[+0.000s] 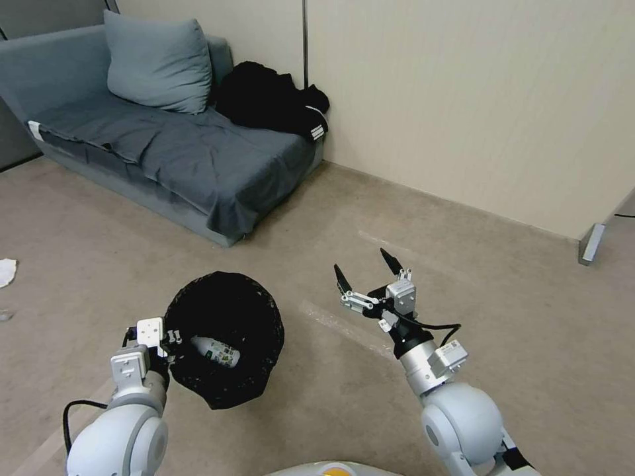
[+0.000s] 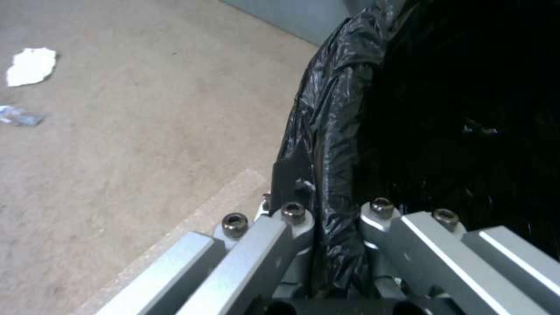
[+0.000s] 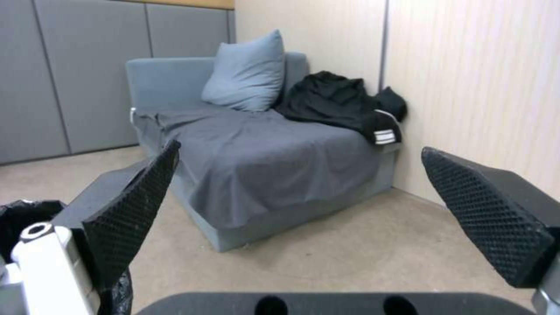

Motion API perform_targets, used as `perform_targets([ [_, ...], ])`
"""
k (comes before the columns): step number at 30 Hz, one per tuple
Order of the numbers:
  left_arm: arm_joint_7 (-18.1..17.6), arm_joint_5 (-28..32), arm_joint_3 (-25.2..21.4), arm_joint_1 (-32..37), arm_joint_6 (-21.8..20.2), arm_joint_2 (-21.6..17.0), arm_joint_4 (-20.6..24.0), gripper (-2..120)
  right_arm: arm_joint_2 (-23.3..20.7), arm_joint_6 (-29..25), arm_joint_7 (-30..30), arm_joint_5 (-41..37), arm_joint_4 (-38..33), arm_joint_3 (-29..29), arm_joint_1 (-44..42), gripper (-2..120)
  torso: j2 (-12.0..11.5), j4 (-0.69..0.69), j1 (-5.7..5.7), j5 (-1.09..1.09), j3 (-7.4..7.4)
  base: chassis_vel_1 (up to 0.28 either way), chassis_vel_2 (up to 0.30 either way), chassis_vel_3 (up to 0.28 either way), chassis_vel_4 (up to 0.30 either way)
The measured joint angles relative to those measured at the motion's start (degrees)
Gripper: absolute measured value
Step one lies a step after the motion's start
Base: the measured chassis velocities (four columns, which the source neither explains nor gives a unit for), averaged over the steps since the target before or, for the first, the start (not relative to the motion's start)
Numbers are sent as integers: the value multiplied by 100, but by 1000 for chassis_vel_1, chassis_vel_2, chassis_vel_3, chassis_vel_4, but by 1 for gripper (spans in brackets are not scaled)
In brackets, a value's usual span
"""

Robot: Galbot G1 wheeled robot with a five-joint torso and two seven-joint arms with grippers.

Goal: Pick up the trash bin, then pick up the garbage from the floor and place it into the trash bin.

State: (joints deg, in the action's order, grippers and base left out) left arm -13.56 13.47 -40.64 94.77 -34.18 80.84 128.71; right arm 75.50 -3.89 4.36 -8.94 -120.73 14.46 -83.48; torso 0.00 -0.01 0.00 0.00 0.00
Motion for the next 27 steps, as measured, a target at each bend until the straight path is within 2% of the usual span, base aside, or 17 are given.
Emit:
perform_targets([
  [12,-9,-7,-27,12,-16,-4,50,1,-72,-17,2,-45,51,15,72,100,0,0,0,0,0,83,81,78,77],
  [27,-13,-22,-22,28,-25,-31,57,1,-72,-9,-7,-82,85,-11,115,100,-1,1,0,0,0,125,119,113,129],
])
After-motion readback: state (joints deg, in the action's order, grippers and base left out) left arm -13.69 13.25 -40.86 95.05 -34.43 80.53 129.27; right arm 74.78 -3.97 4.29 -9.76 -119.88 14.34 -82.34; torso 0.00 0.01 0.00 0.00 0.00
